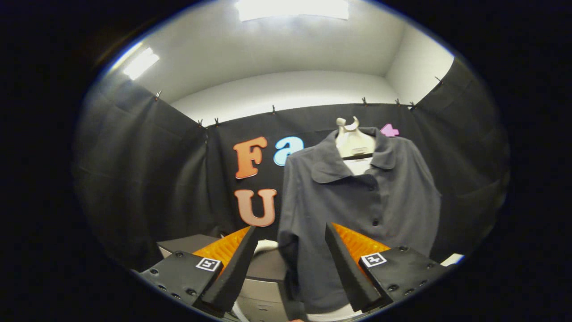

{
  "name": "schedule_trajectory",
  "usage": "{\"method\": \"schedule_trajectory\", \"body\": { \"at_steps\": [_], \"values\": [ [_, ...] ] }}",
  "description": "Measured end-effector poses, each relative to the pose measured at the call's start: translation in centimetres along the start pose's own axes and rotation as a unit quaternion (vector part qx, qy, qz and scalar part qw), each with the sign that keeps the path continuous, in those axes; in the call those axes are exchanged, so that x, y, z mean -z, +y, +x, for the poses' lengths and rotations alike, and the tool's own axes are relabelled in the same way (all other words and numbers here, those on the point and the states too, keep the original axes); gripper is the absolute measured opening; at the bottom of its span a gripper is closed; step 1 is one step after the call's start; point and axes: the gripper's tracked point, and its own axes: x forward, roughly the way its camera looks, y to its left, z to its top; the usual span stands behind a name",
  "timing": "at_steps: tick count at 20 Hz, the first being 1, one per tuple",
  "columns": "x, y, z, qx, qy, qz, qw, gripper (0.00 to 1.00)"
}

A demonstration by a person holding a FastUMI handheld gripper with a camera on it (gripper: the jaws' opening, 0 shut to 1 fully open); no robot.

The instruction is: Iron the clothes twice with a garment steamer, once on the left side and once on the right side.

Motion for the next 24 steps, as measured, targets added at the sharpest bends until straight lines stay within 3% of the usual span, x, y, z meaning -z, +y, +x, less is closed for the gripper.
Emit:
{"method": "schedule_trajectory", "body": {
  "at_steps": [6, 13, 17, 24],
  "values": [
    [4.2, 7.0, 10.5, -0.024, 0.083, 0.037, 0.996, 0.98],
    [13.0, 11.6, 20.4, 0.008, 0.177, -0.065, 0.982, 0.98],
    [18.8, 11.8, 23.0, 0.016, 0.236, -0.072, 0.969, 0.98],
    [24.7, 8.9, 25.4, 0.064, 0.306, -0.026, 0.95, 0.98]
  ]
}}
